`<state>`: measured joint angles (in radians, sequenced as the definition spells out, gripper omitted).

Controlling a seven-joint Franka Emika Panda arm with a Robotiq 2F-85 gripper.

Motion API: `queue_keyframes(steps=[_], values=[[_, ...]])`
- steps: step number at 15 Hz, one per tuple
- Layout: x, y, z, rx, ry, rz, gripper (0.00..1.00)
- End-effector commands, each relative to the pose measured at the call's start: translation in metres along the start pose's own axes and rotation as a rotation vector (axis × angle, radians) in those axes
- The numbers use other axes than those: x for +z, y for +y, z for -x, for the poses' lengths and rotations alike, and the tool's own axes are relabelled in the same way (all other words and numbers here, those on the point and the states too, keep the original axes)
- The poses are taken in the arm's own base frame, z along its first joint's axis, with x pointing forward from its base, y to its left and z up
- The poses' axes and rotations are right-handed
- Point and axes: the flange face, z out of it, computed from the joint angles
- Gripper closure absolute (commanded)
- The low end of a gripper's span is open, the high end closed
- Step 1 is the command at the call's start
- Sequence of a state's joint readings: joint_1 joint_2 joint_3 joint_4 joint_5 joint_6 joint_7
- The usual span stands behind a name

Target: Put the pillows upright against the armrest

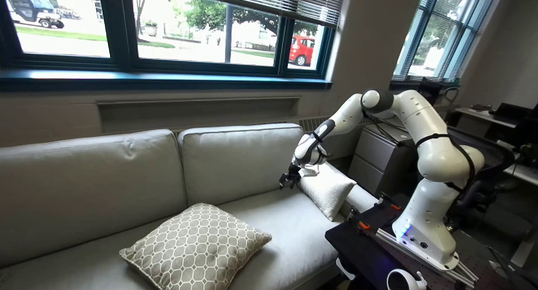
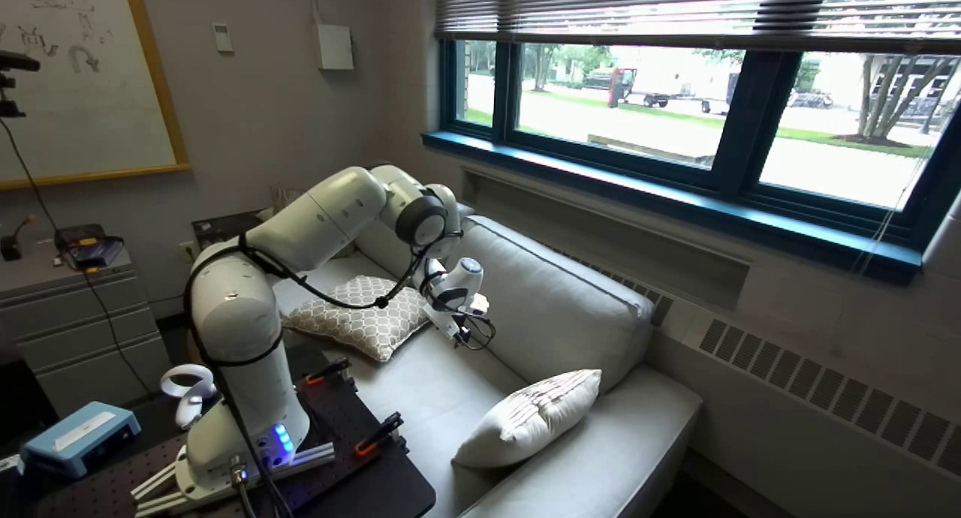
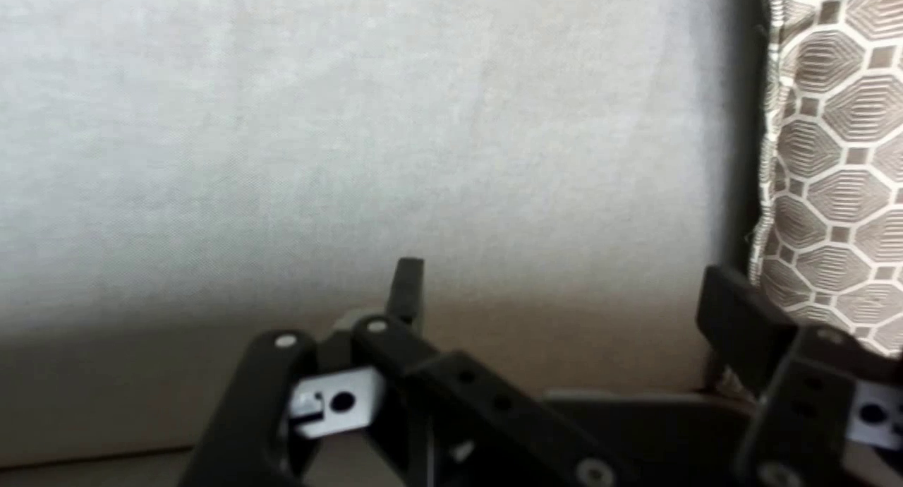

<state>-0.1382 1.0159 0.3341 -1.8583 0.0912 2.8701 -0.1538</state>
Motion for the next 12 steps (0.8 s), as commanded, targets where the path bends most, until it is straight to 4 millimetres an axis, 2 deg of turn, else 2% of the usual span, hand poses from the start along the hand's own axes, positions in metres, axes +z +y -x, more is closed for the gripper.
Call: queue_keyframes(steps=[1, 5, 9, 12], values=[[0.042, -0.006, -0.010, 0.019, -0.016, -0.152, 0.00], [0.079, -0.035, -0.022, 0.038, -0.034, -0.242, 0.00], [0.113, -0.082, -0.041, 0.033, -0.054, -0.304, 0.00], [0.141, -0.118, -0.041, 0.011, -0.109, -0.306, 0.00]])
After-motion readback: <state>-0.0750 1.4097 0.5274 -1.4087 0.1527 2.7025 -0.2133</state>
